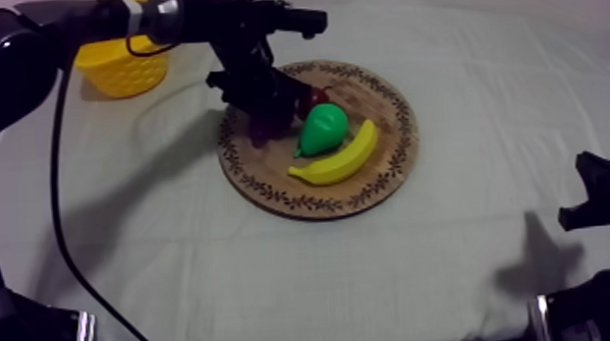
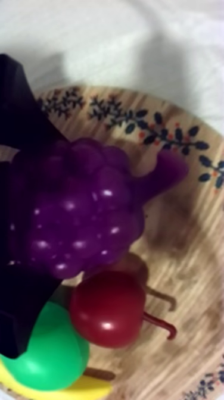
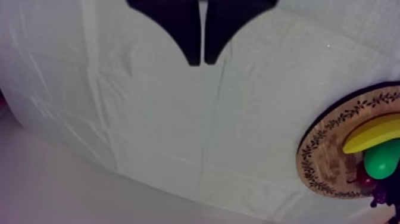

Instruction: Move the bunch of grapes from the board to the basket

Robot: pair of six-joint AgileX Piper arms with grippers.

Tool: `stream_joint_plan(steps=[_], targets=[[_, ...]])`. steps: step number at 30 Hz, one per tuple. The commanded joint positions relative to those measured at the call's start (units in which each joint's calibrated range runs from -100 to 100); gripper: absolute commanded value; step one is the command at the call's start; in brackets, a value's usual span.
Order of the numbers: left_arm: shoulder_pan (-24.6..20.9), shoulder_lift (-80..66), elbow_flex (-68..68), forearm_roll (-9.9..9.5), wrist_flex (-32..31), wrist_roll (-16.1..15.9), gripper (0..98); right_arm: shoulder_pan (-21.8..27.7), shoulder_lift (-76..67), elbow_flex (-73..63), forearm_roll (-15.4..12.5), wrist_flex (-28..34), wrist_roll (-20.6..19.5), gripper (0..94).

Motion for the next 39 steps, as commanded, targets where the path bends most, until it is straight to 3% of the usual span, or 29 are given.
stream_joint_plan(steps=[1, 14, 19, 24, 31, 39], targets=[[-0.01, -2.38, 1.8, -0.63, -0.49, 0.29, 61.3, 0.03, 0.02, -0.01, -0.01, 0.0, 0.0, 0.3], [1.15, -27.47, 17.8, -5.15, 1.78, 3.62, 61.6, 0.03, 0.02, -0.01, -0.01, 0.0, 0.0, 0.3], [2.07, -36.89, 26.83, -5.52, 1.22, 4.47, 62.1, 0.03, 0.02, -0.01, -0.01, 0.0, 0.0, 0.3], [1.78, -44.99, 38.01, -4.93, -4.77, 4.84, 62.0, 0.03, 0.02, -0.01, -0.01, 0.0, 0.0, 0.3], [-3.62, -52.59, 43.59, -3.31, -6.46, 1.93, 61.9, 0.03, 0.02, -0.01, -0.01, 0.0, 0.0, 0.3], [-14.67, -57.81, 45.36, -1.47, -3.78, -4.29, 62.3, 0.03, 0.02, -0.01, -0.01, 0.0, 0.0, 0.3]])
